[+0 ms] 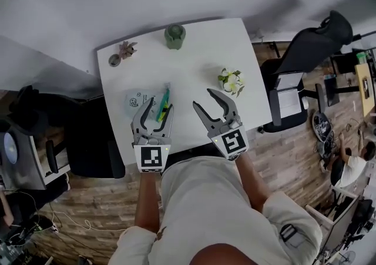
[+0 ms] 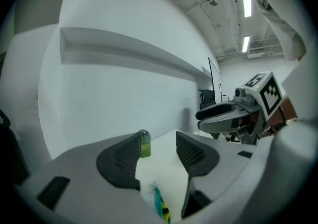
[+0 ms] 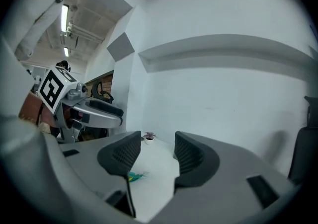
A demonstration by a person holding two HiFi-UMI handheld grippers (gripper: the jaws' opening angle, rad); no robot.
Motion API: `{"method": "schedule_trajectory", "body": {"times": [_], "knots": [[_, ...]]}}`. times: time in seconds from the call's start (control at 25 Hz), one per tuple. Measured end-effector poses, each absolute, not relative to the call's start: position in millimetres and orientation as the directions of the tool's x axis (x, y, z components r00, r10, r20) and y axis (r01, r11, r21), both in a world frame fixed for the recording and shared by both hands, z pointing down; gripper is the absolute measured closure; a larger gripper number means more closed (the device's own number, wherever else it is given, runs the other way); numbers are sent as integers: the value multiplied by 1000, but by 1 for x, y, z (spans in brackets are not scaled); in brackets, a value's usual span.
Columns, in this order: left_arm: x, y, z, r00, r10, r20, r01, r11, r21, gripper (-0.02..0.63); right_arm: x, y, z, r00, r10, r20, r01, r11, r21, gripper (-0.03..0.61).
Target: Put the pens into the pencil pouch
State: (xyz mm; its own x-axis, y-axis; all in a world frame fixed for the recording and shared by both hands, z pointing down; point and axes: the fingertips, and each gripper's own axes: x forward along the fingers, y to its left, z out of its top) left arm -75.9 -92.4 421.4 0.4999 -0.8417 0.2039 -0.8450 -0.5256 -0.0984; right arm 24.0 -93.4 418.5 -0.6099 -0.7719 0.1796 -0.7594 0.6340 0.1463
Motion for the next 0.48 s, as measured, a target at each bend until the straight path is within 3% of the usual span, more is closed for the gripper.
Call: {"method": "schedule_trajectory", "body": {"times": [0.48], "knots": [[-34, -46, 373, 400, -907, 132, -895, -418, -156, 393, 68, -58, 376, -664, -742, 92, -725, 669, 161, 376]]}}
